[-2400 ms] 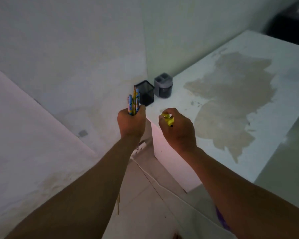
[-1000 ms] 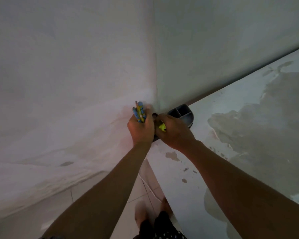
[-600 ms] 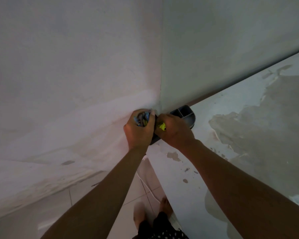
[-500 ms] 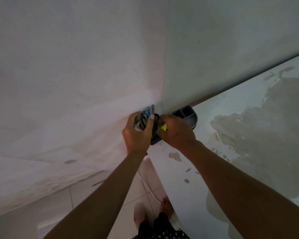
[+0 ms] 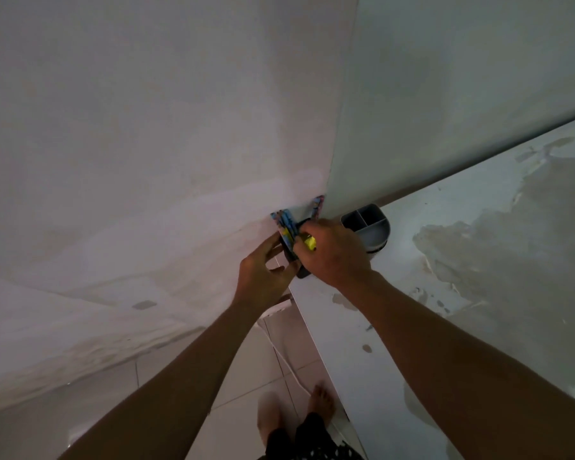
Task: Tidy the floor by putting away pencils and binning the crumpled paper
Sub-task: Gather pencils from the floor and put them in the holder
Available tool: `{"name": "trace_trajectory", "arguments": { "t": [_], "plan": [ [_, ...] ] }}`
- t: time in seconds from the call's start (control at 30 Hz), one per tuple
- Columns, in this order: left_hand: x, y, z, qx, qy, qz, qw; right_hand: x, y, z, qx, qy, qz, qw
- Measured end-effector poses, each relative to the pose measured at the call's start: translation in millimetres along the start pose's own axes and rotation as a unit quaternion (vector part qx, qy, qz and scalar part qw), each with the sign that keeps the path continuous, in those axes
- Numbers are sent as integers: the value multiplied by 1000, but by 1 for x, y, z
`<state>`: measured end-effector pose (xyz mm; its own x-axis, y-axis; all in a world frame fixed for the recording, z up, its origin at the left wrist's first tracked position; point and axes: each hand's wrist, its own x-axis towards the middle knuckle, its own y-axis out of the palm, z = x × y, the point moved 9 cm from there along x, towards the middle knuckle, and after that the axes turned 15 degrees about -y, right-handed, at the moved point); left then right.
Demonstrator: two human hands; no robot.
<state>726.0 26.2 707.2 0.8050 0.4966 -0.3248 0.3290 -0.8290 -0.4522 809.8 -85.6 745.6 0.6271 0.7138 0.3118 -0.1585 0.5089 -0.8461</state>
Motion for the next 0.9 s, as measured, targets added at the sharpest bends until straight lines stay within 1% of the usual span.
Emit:
{"name": "trace_trajectory", "arguments": {
  "t": [0.1,0.23,0.33,0.43,0.6,0.67,0.73,0.83,0.9],
  "plan": [
    [5,-2,1,-19,-19,17,999,-5,7,3,-32,-24,-21,999],
    [12,2,10,-118,-92,40,988,-8,2,3,-27,-25,-94,995],
    [14,5,16,-149,-122,41,980,-2,-3,4,-36,-24,-134,990],
    [13,6,14,-155,-125,45,979,2,3,7,-5,-31,-147,989],
    [14,5,15,-149,-121,55,980,-13,11,5,36,-17,-143,989],
    [13,2,15,-135,-121,53,982,-18,9,4,44,-22,-143,989],
    [10,-2,13,-96,-104,45,989,-25,3,5,29,-23,-142,989],
    [-4,-16,9,16,-61,7,998,-38,-7,15,-36,-29,-141,989],
    [-16,-29,9,85,-22,-25,996,-45,-10,30,-72,-45,-138,987]
  ]
}}
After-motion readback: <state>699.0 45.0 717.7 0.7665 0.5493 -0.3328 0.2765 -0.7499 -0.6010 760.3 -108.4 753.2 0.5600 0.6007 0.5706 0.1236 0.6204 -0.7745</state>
